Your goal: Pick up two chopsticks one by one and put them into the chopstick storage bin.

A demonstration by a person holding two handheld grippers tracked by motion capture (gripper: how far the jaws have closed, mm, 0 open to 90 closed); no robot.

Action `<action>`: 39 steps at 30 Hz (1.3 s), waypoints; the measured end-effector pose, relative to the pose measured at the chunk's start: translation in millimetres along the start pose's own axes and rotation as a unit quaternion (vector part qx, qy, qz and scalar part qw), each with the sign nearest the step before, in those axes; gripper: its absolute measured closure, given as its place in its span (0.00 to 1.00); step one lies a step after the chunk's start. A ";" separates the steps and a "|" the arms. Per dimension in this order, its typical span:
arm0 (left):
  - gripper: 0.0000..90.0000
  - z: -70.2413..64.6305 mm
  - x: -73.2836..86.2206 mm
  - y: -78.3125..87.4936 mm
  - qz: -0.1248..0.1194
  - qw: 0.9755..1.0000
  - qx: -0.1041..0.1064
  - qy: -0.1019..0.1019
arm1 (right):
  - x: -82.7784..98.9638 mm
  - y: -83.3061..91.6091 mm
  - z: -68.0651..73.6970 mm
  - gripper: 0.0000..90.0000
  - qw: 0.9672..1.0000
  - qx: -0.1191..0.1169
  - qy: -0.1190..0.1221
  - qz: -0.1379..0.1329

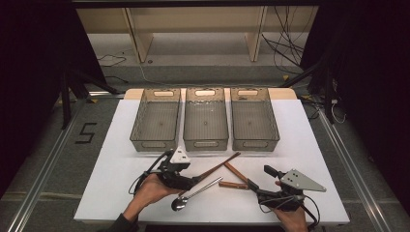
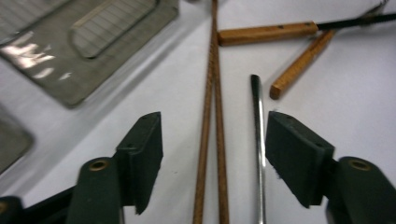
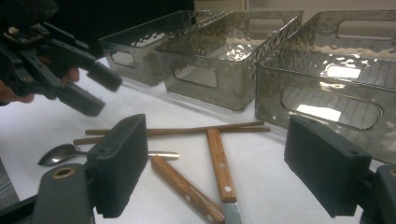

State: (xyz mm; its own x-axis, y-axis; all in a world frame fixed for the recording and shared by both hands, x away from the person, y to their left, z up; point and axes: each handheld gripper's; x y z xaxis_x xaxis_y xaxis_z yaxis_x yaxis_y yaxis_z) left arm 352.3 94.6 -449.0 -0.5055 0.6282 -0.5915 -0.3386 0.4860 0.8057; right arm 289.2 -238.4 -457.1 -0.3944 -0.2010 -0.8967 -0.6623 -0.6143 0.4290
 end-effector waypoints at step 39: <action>0.87 -2.9 -20.7 -44.1 0.147 0.989 0.011 -0.003 | 1.0 -2.2 -0.2 0.26 1.000 -0.010 -0.005 0.004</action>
State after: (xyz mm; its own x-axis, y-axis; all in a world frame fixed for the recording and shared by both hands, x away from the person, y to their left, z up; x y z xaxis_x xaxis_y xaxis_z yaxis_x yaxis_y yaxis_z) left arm 375.4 58.4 -472.2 -0.5751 0.7481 -0.3310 -0.1600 0.2940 0.9423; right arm 290.4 -237.5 -459.0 -0.4056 -0.1987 -0.8922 -0.6464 -0.6277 0.4337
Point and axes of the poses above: each handheld gripper's, and its own axes: y roughly backward along the jaws, x roughly out of its underside, z roughly to its left, and after that the axes turned 7 degrees about z, right-handed
